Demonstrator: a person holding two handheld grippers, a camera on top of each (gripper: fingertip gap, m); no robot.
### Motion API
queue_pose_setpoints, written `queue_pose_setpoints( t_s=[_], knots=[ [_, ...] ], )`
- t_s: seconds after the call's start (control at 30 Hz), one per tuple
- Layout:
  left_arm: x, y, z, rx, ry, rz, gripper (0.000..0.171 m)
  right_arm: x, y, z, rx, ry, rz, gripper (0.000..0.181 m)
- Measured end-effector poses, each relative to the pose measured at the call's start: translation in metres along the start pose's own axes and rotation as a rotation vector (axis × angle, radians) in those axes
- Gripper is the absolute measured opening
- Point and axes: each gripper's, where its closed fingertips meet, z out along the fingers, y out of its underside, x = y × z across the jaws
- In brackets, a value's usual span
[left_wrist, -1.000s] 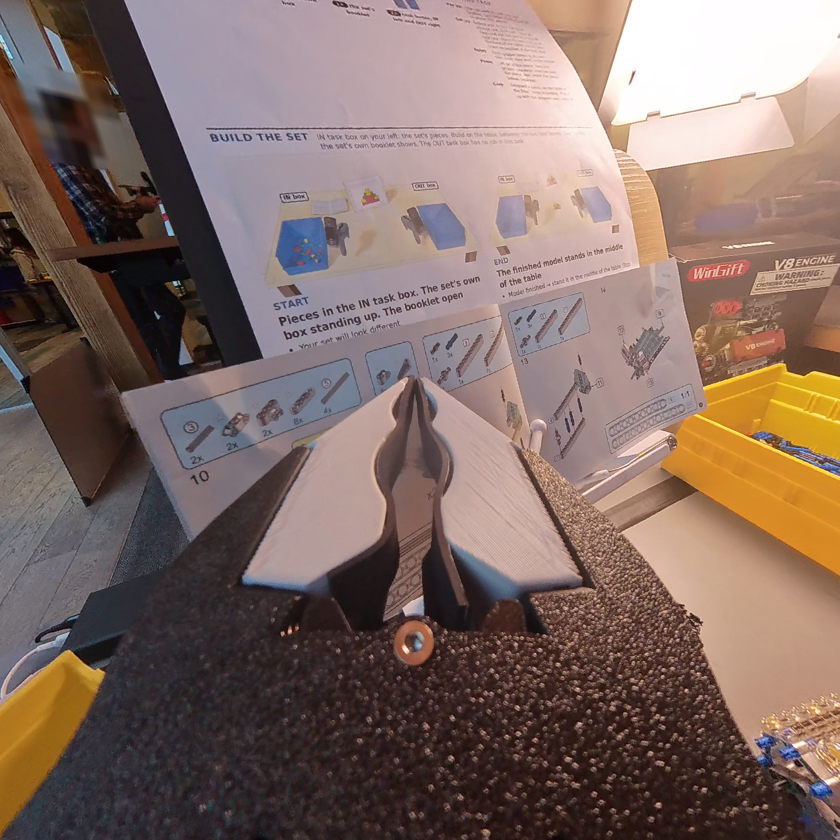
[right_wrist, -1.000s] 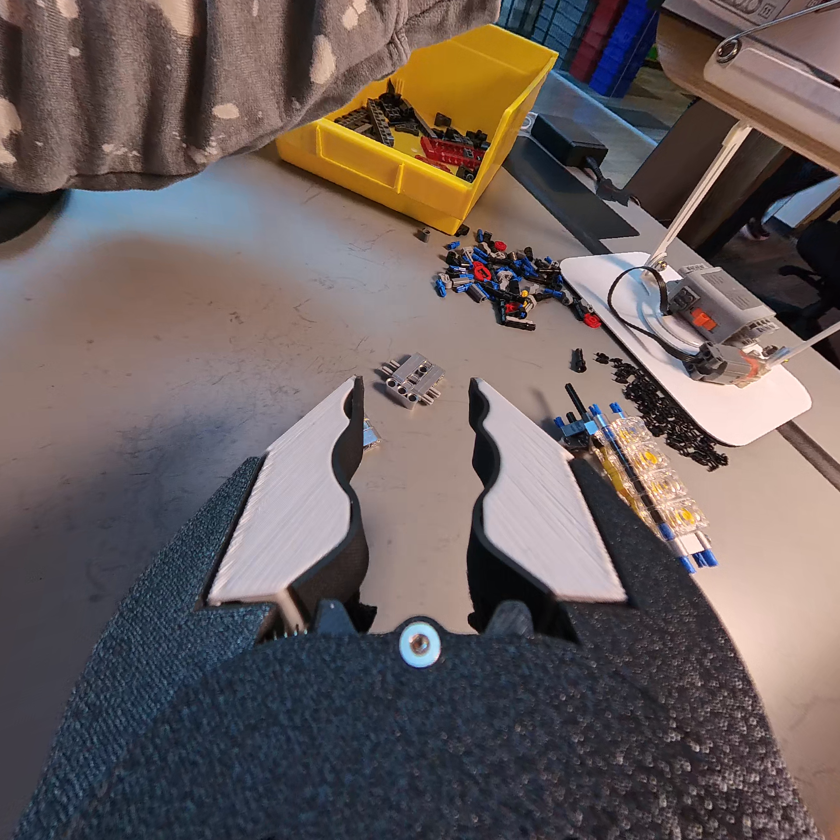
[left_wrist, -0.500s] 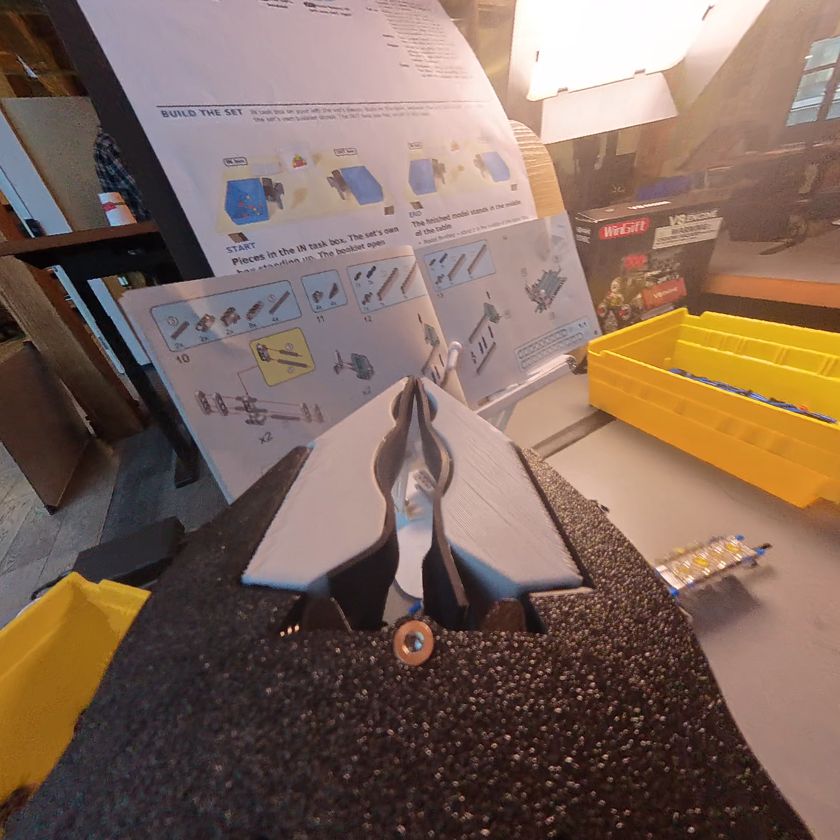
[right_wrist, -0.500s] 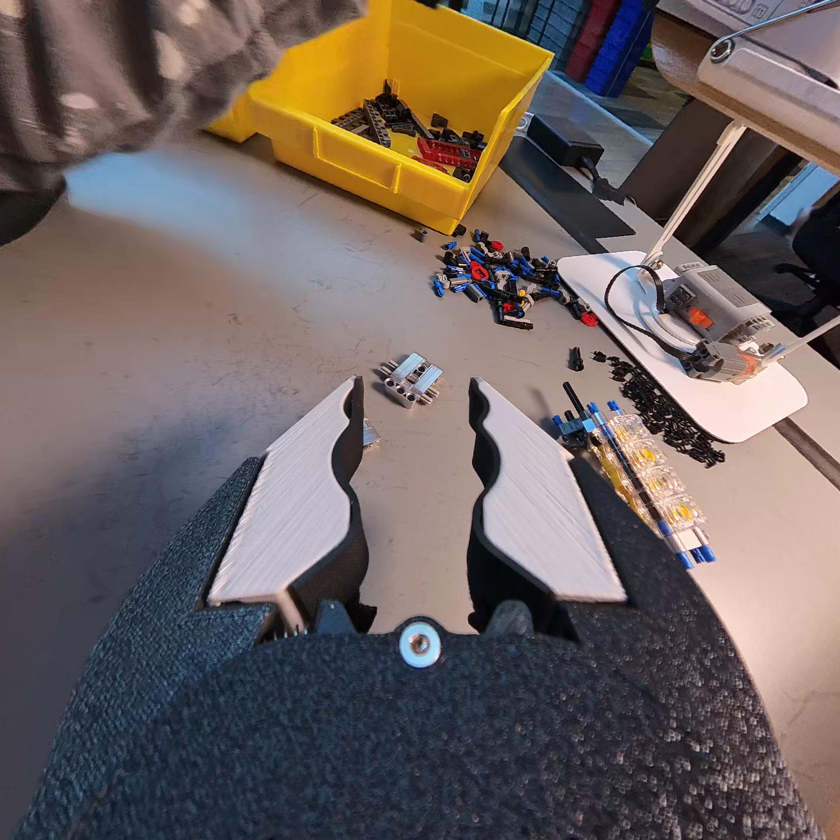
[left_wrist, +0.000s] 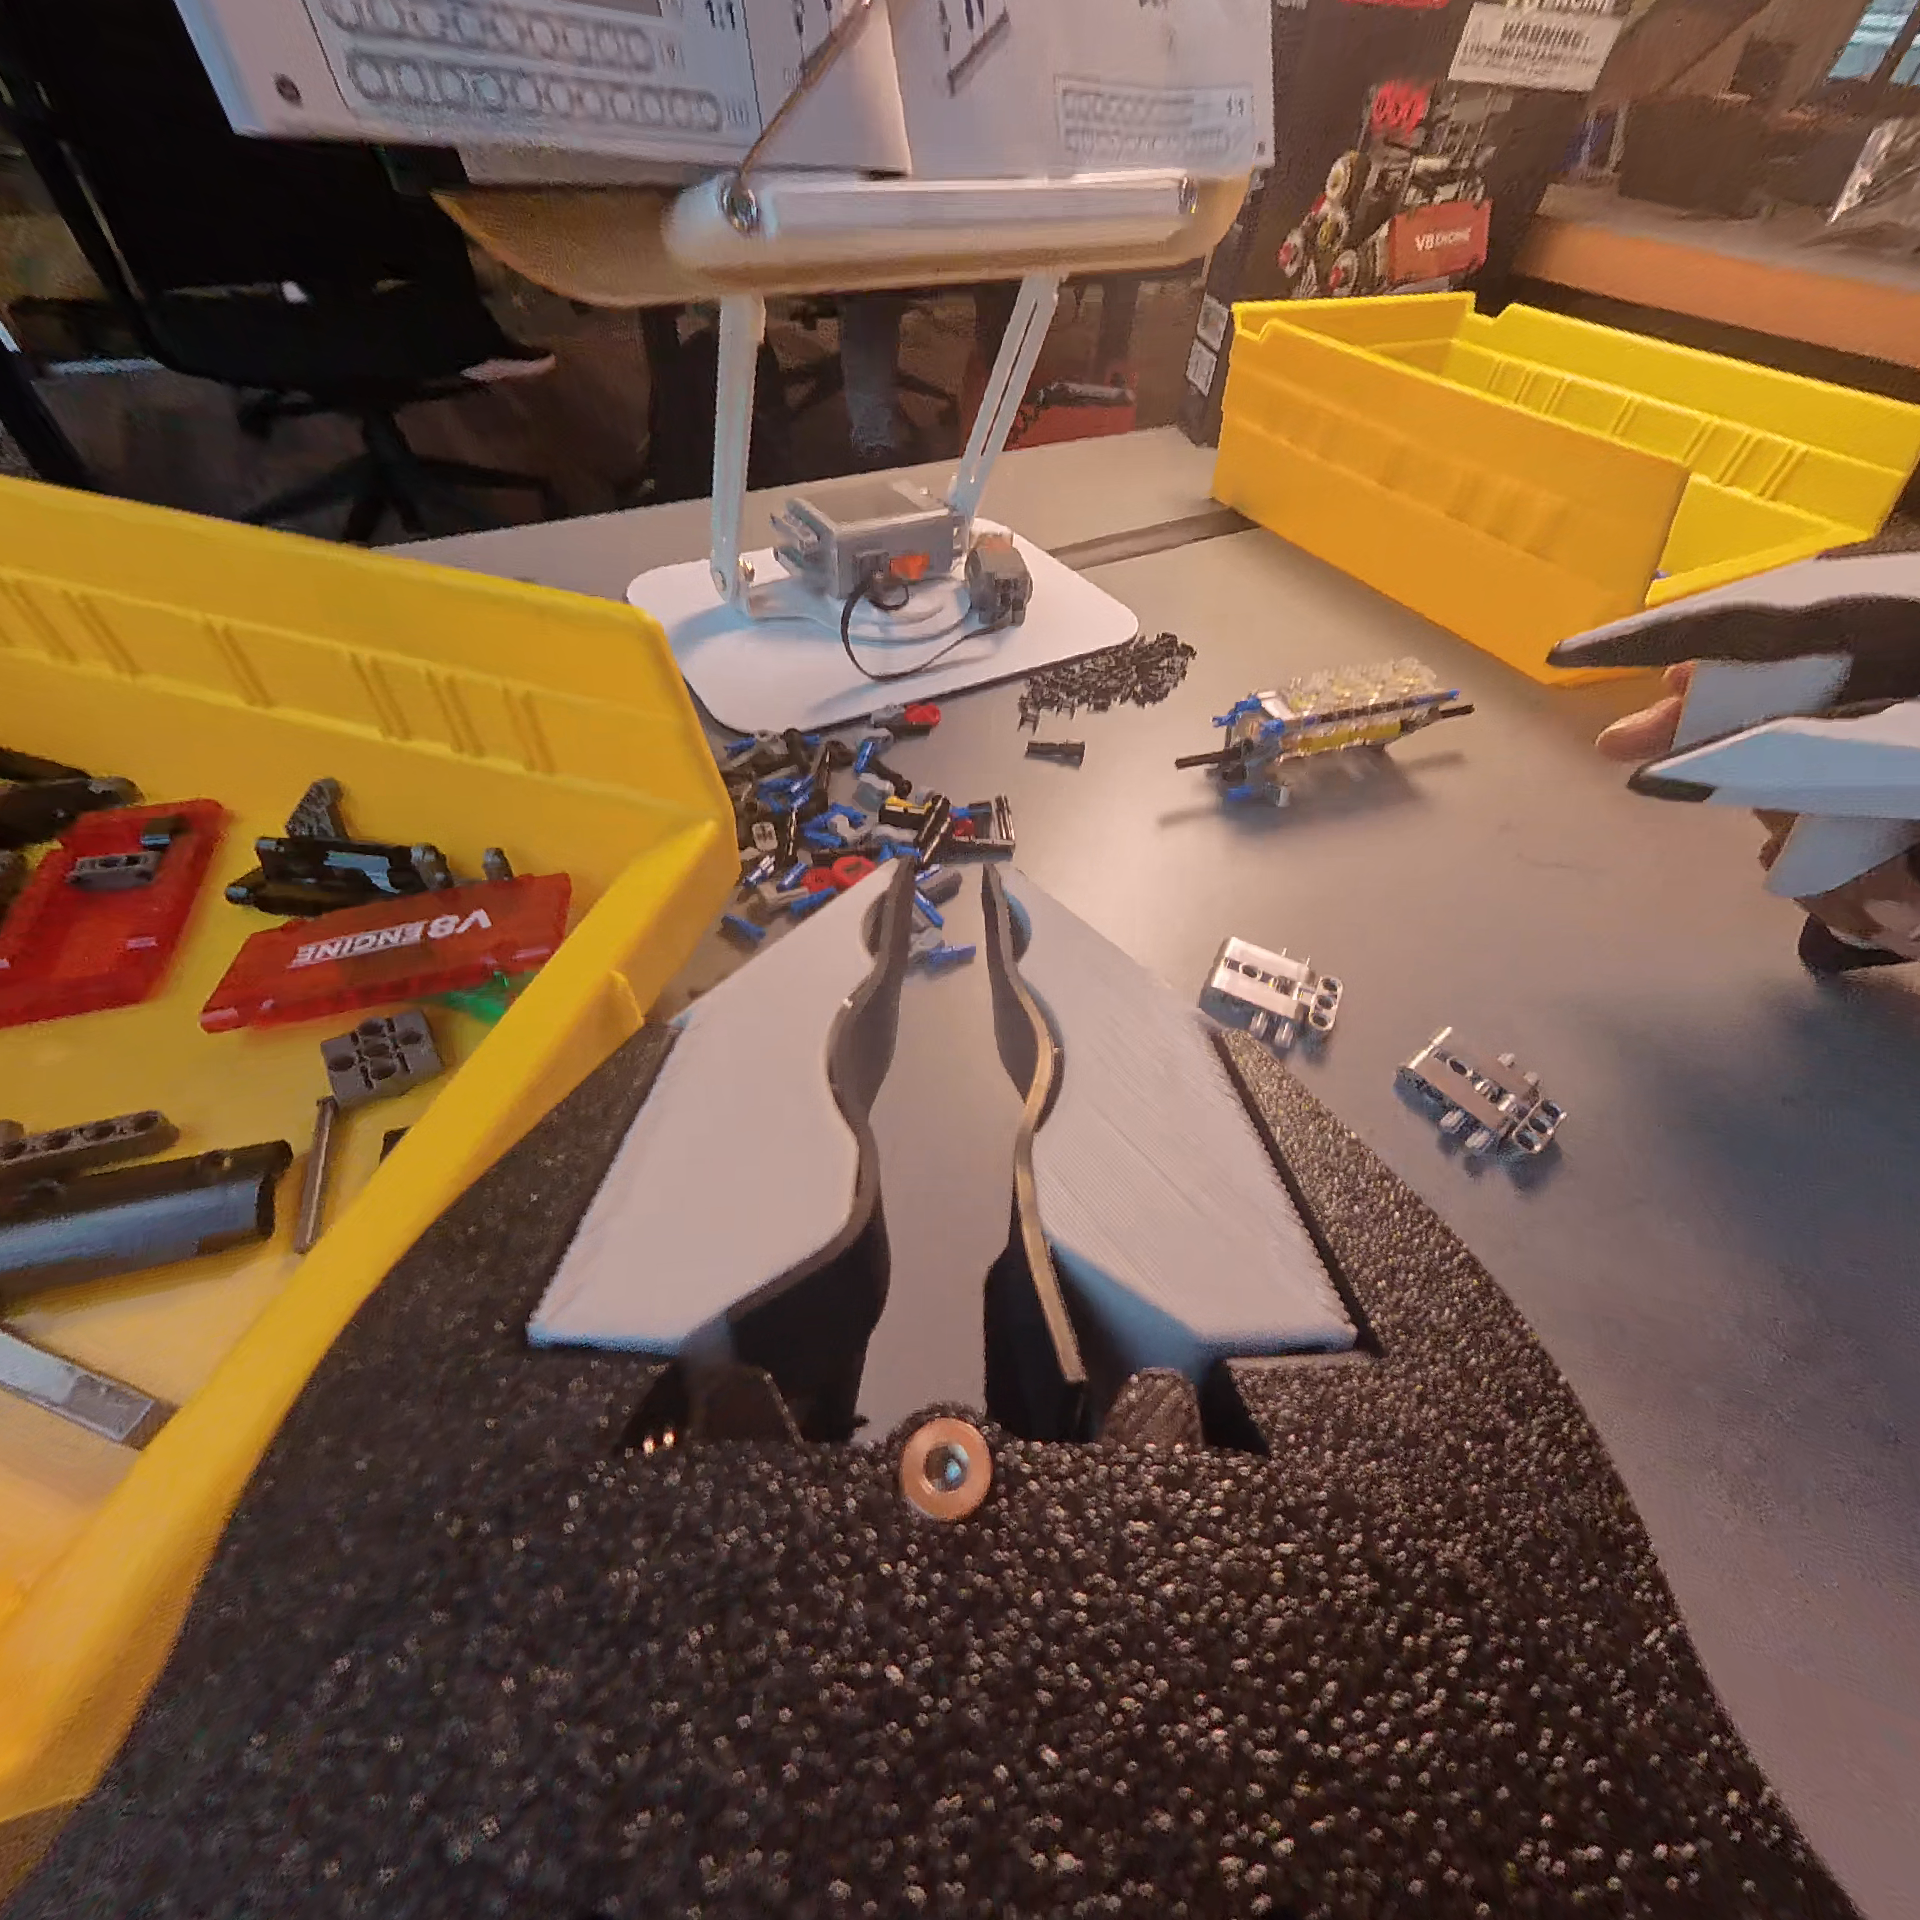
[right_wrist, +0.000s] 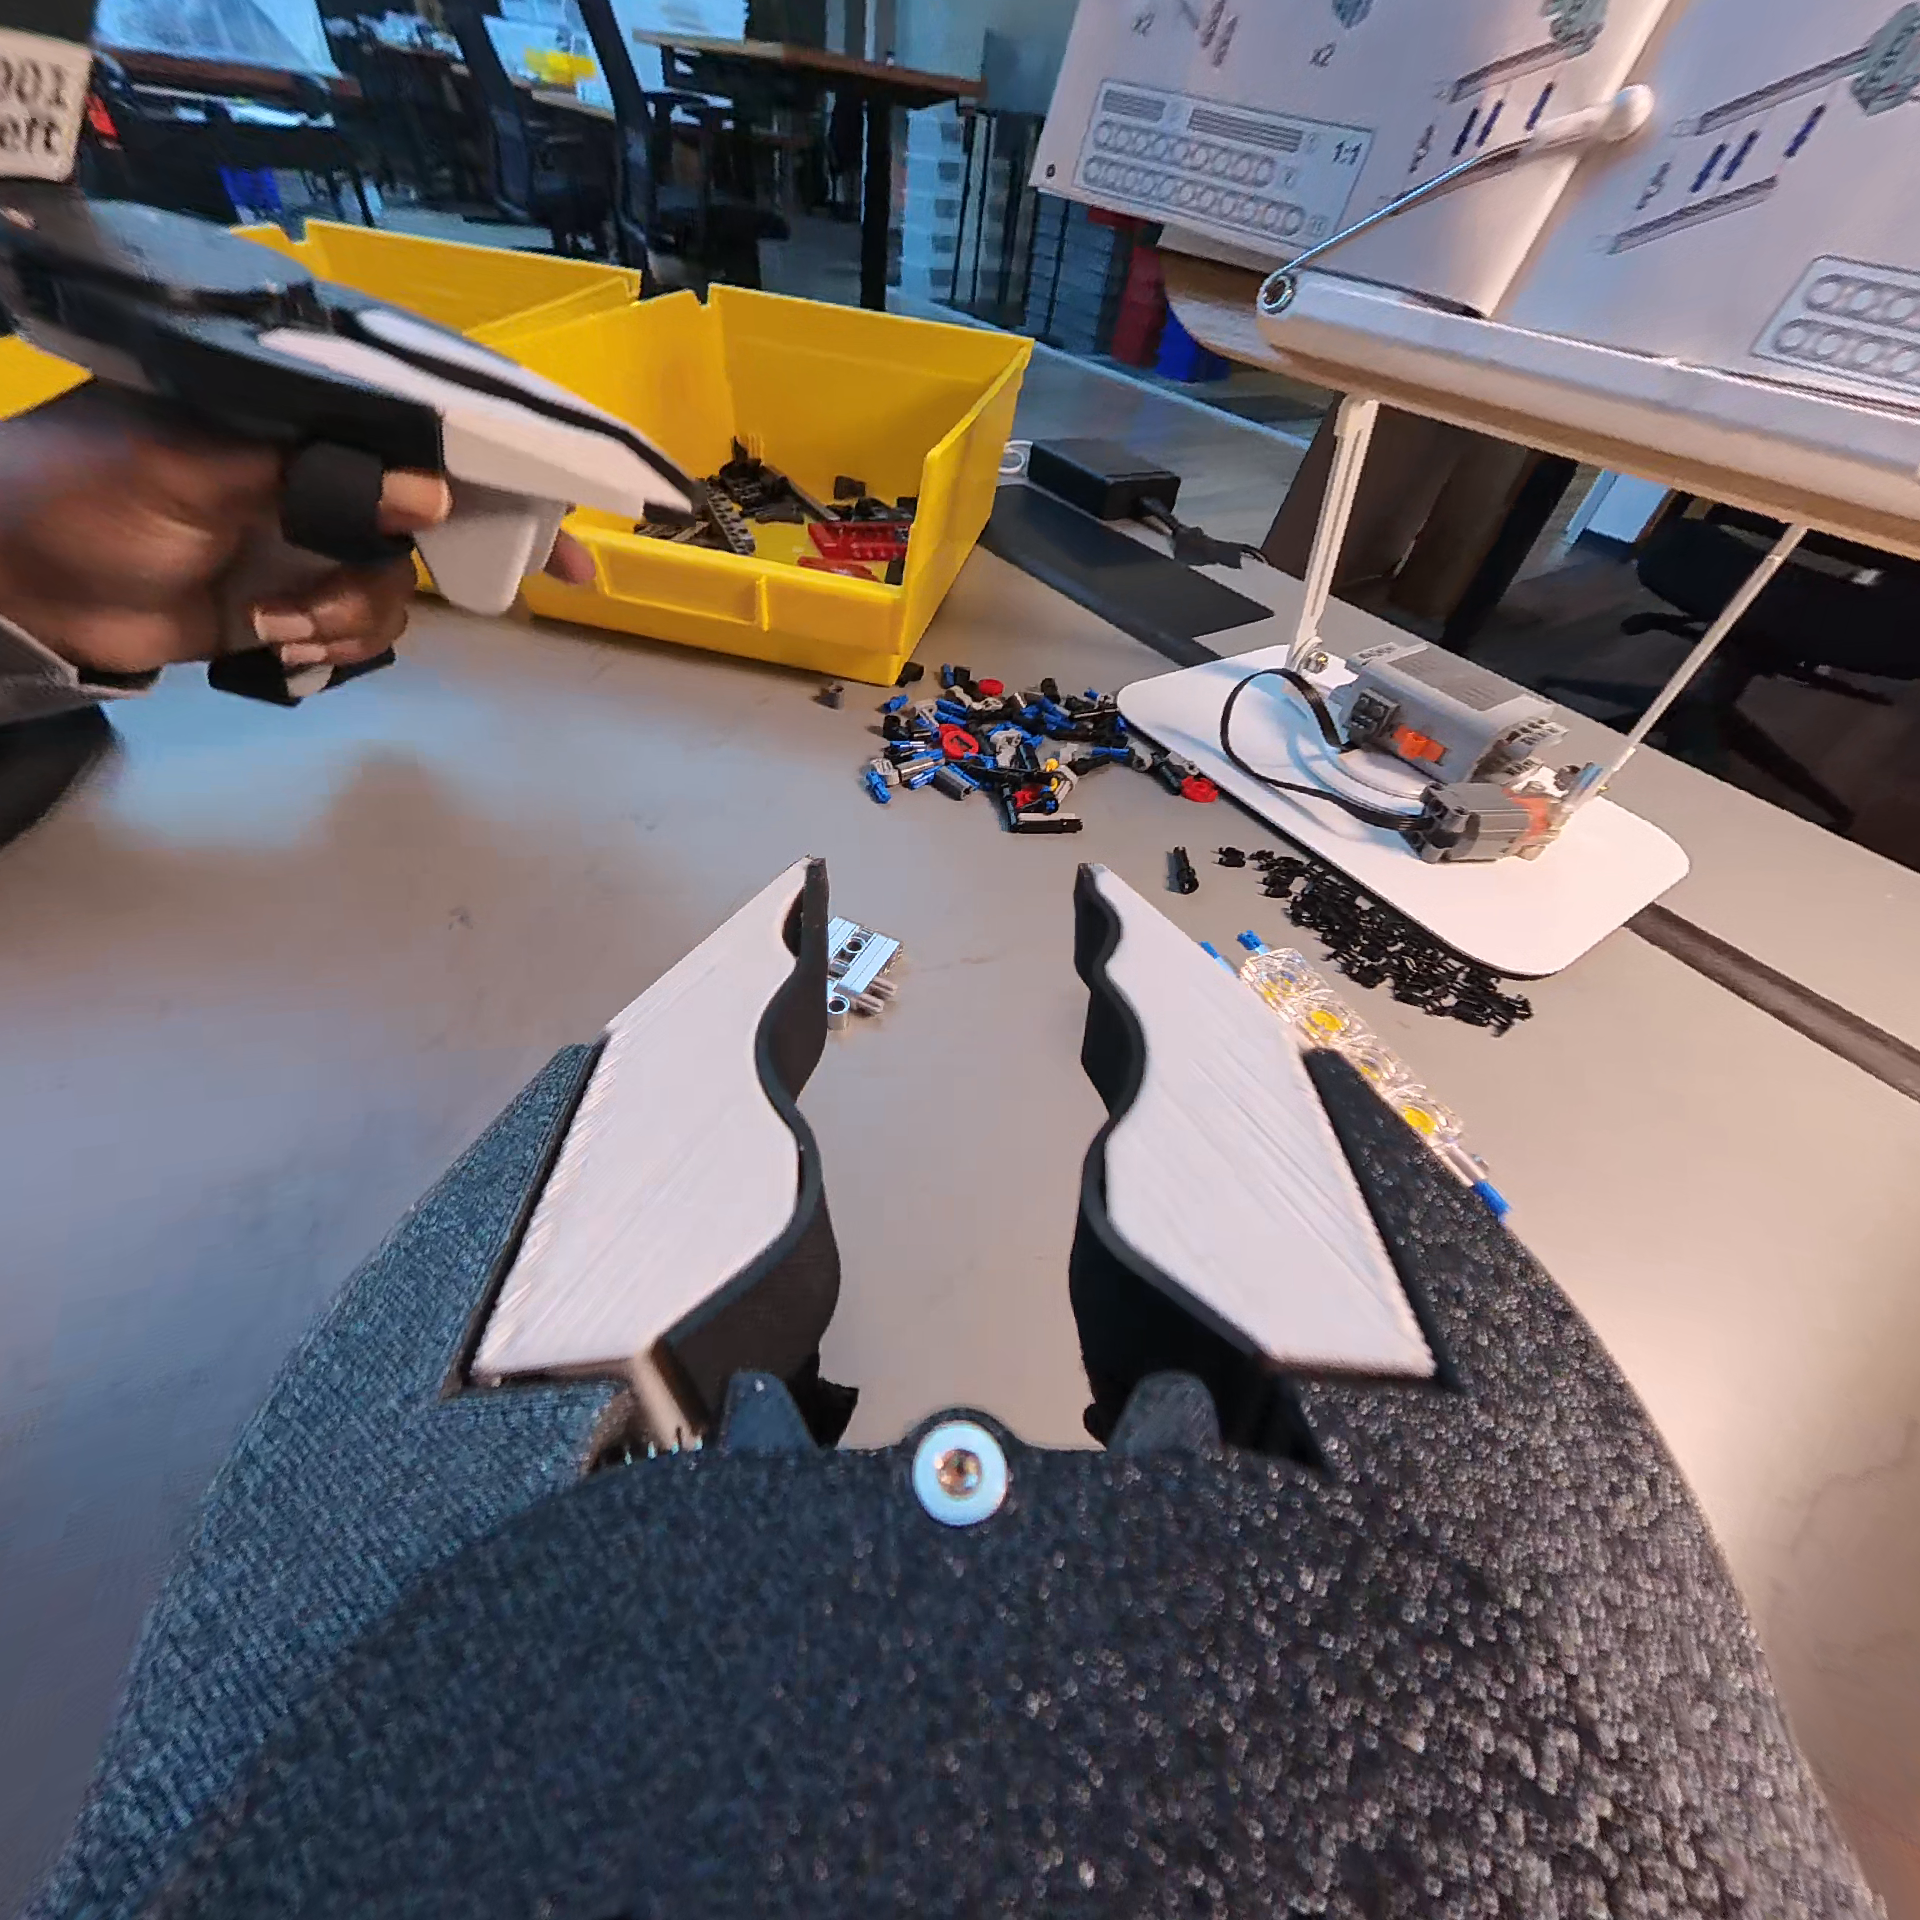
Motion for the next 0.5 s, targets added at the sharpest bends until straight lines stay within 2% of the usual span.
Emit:
queue_pose_setpoints(
  t_s=[0.2, 0.43, 0.5],
  knots=[
    [-0.010, 0.033, 0.012, -0.128, 0.004, 0.033, 0.010, 0.003, 0.000, 0.000, 0.002, 0.009, 0.009, 0.045],
    [-0.072, 0.046, 0.009, -0.203, -0.248, 0.043, 0.002, -0.007, 0.002, 0.001, -0.018, -0.025, -0.032, 0.041],
    [-0.080, 0.049, 0.010, -0.216, -0.259, 0.032, 0.000, -0.010, 0.004, 0.002, -0.029, -0.035, -0.046, 0.041]
  ],
)
